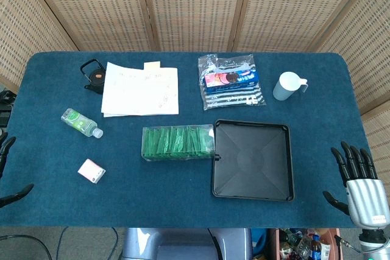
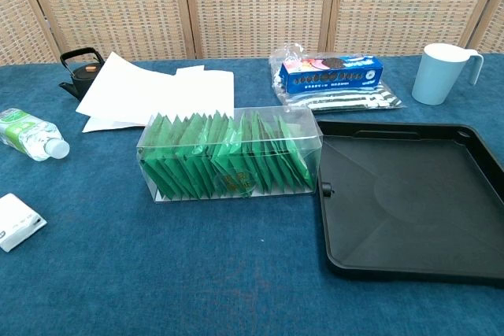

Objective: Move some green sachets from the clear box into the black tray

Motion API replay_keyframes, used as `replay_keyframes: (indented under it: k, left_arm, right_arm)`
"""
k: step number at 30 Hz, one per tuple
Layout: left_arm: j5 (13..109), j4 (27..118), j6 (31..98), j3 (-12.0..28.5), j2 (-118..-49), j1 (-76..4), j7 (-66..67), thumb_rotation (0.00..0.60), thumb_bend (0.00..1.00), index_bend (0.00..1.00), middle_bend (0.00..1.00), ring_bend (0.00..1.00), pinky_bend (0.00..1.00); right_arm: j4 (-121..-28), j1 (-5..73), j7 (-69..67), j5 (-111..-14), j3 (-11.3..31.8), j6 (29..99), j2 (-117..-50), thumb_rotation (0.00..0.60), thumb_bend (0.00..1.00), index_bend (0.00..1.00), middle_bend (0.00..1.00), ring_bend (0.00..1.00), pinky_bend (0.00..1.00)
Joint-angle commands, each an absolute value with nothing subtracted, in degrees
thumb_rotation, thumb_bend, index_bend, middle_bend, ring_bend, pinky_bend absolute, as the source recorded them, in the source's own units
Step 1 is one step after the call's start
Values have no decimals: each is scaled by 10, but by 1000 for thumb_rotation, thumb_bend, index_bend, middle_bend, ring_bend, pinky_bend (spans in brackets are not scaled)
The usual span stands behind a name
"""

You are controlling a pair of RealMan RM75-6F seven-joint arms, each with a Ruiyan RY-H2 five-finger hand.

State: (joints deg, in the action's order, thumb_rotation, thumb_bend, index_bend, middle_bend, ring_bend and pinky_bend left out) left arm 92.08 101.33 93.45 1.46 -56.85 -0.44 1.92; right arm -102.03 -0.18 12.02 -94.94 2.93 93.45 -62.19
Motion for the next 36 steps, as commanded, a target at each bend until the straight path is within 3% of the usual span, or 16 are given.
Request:
replay_keyframes:
  k: [1, 10, 16, 22, 29, 36]
  left_arm:
    - [921, 1013, 934, 15, -569, -5, 19, 600, 111, 0, 0, 0, 0]
    - [922, 1012, 934, 15, -571, -5, 22, 600, 112, 0, 0, 0, 0]
    - [912, 1011, 930, 22, -575, -9, 29, 600, 111, 0, 0, 0, 0]
    - [892, 1006, 910, 30, -582, -19, 37, 600, 112, 0, 0, 0, 0]
    - [867, 1001, 894, 39, -588, -27, 44, 600, 112, 0, 0, 0, 0]
    - [853, 995, 888, 46, -594, -33, 51, 600, 112, 0, 0, 0, 0]
  right_arm:
    - [-1021, -1, 121, -949, 29, 933, -622, 600, 0, 0, 0, 0, 0]
    - [-1024, 17, 93, -954, 32, 910, -615, 600, 0, 0, 0, 0, 0]
    - [-1056, 103, 61, -965, 55, 798, -580, 600, 0, 14, 0, 0, 0]
    - [-1092, 234, 15, -904, 121, 638, -565, 600, 0, 70, 0, 0, 0]
    - [-1075, 359, 13, -794, 179, 502, -627, 600, 51, 168, 0, 0, 0]
    - [-1025, 448, 56, -682, 198, 441, -721, 600, 123, 209, 0, 0, 0]
